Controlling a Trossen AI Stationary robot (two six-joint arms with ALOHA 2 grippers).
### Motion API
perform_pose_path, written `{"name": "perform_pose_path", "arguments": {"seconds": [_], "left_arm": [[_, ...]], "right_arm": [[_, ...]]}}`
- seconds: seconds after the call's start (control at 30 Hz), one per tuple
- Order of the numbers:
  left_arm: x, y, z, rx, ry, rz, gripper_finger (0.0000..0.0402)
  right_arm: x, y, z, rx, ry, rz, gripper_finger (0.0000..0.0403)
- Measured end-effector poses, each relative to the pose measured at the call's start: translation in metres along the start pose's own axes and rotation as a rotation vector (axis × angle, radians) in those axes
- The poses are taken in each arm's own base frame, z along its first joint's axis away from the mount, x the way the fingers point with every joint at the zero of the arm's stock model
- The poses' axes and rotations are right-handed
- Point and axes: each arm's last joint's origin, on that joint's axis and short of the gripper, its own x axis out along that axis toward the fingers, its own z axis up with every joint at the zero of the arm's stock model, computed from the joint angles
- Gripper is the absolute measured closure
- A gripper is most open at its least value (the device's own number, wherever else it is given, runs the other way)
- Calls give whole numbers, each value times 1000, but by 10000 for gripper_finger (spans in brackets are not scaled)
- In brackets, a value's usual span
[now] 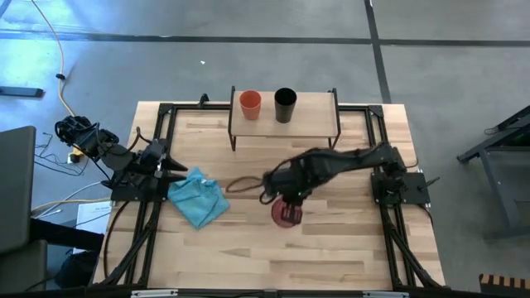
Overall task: Stack small to large cups/mugs on shelf
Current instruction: Put the red glass on the shelf
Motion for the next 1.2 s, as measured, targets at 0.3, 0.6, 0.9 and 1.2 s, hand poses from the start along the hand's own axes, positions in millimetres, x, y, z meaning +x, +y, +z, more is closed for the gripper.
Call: {"name": "perform_pose_path", "arguments": {"seconds": [0.3,0.6,0.9,1.2], "left_arm": [[0,0,0,-2,-9,14,268],[0,-1,2,-40,-30,9,268],[1,-3,5,-50,-53,5,268],[8,-7,5,-41,-34,18,268]], "right_arm": [[-43,-48,-1,47,-118,-23,403],[-64,-100,3,114,-177,-62,403],[-78,-145,3,195,-215,-102,403],[-112,-191,-17,315,-303,-149,403]]}}
